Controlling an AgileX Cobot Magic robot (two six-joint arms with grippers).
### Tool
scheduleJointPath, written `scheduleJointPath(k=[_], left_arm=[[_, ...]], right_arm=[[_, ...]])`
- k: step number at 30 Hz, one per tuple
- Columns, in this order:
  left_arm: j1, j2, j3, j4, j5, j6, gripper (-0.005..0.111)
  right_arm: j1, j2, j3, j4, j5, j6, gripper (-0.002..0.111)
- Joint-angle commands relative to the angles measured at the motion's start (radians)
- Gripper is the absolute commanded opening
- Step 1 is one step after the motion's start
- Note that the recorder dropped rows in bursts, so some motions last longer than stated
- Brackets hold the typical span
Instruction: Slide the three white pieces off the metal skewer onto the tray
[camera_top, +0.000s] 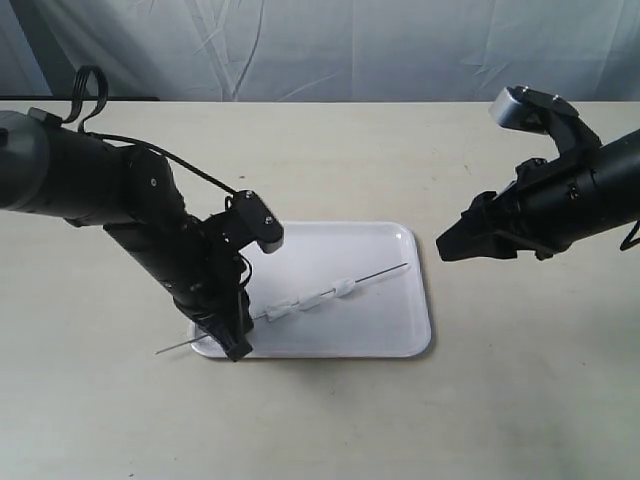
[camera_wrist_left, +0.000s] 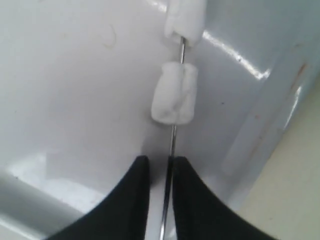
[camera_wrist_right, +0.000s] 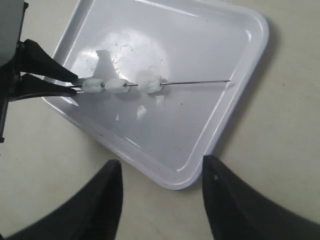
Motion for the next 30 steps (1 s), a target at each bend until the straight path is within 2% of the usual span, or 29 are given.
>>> scheduleJointPath(k=[1, 7, 11, 14, 17, 20, 23, 27, 30], left_arm=[[-0.010, 0.029, 0.010, 0.120, 0.106, -0.062, 0.000], [-0.008, 0.025, -0.037, 0.118, 0.186, -0.167, 0.000], [0.013, -0.031, -0.070, 0.034, 0.260, -0.198, 0.000], [0.065, -0.093, -0.070, -0.067, 0.354, -0.204, 0.000], [0.147, -0.156, -0.062, -0.173, 0.444, -0.216, 0.000], [0.222, -0.229, -0.015, -0.384, 0.457, -0.200, 0.000], [0.260, -0.292, 0.036, -0.563, 0.457, -0.151, 0.000], [0.263, -0.318, 0.132, -0.634, 0.456, -0.119, 0.000], [0.263, -0.318, 0.244, -0.695, 0.409, -0.048, 0.000]], right_arm=[[0.001, -0.002, 0.006, 0.009, -0.017, -0.008, 0.048], [0.001, -0.002, 0.006, 0.018, -0.027, -0.006, 0.048], [0.001, -0.002, 0.006, 0.169, -0.037, -0.054, 0.047], [0.001, -0.002, 0.006, 0.344, -0.037, -0.156, 0.041], [0.001, -0.002, 0.009, 0.464, -0.039, -0.200, 0.036], [0.001, 0.004, 0.009, 0.533, 0.002, -0.196, 0.036], [0.001, 0.022, 0.013, 0.602, 0.082, -0.192, 0.036], [0.001, 0.056, 0.067, 0.734, 0.119, -0.198, 0.036], [0.001, 0.086, 0.113, 0.760, 0.146, -0.221, 0.036]])
